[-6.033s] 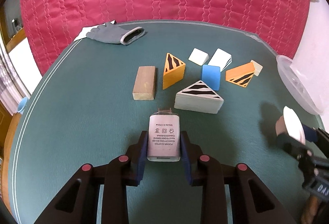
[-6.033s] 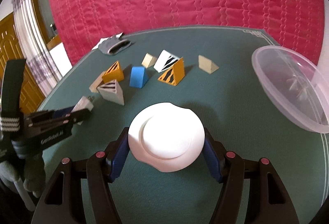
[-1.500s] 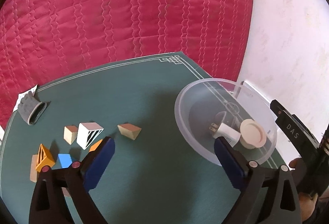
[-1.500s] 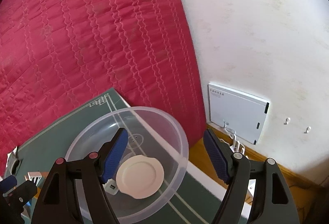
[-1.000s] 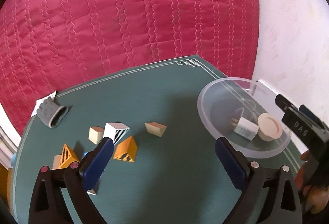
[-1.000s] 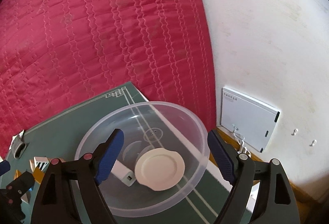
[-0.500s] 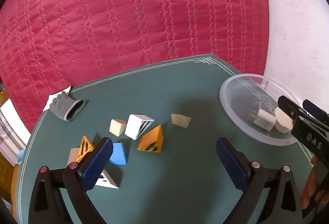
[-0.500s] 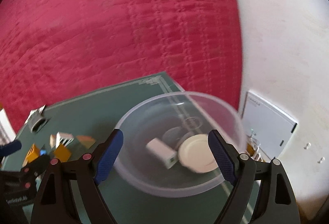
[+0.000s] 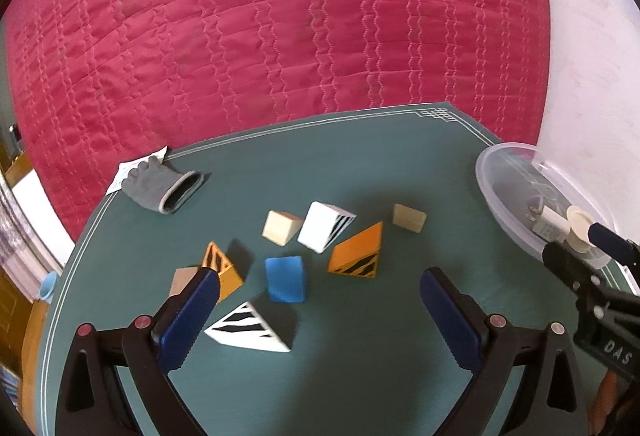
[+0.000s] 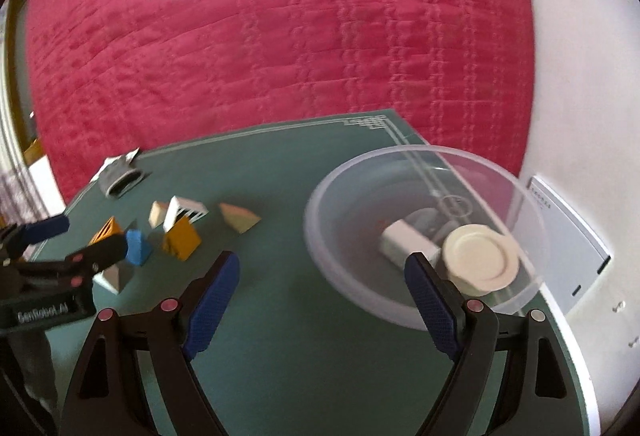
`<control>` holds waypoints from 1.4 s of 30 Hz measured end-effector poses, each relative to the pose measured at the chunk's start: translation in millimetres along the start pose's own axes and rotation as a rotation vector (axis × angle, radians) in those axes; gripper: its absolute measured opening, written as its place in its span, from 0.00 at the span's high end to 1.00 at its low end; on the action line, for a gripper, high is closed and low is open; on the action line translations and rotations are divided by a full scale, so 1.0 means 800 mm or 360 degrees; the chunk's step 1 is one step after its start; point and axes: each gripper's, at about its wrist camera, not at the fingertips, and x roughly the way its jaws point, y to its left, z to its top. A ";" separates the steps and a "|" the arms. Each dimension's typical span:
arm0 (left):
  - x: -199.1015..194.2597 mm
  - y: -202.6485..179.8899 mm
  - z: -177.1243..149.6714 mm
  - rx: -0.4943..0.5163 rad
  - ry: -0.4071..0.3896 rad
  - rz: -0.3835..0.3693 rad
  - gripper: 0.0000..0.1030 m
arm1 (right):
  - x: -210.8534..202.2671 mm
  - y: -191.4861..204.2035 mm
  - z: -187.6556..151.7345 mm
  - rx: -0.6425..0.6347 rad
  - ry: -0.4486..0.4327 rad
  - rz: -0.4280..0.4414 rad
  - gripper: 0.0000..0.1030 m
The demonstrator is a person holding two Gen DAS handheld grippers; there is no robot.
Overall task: Organize rigid objects
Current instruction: 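Withdraw both grippers from the bowl back toward the blocks, then grasp the brown wooden block with the left gripper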
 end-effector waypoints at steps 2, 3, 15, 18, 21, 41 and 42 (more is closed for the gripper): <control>-0.002 0.009 -0.003 -0.0010 0.0002 0.0005 0.01 | 0.000 0.007 -0.003 -0.0028 0.0009 0.0029 0.17; -0.004 0.017 -0.006 -0.0018 0.0004 0.0013 0.01 | -0.001 0.010 -0.004 -0.0042 0.0012 0.0044 0.17; 0.003 0.097 -0.033 -0.0204 0.0092 0.0148 0.01 | 0.004 0.023 -0.013 -0.0087 0.0065 0.0125 0.17; 0.008 0.109 -0.037 -0.0238 0.0115 0.0172 0.01 | 0.004 0.026 -0.015 -0.0101 0.0073 0.0138 0.17; 0.014 0.115 -0.041 -0.0253 0.0138 0.0190 0.01 | 0.004 0.030 -0.018 -0.0117 0.0082 0.0153 0.17; 0.046 0.151 -0.040 -0.0299 0.0227 0.0272 0.01 | 0.004 0.035 -0.024 -0.0140 0.0104 0.0198 0.17; 0.046 0.155 -0.041 -0.0306 0.0232 0.0270 0.01 | 0.005 0.035 -0.024 -0.0138 0.0107 0.0199 0.17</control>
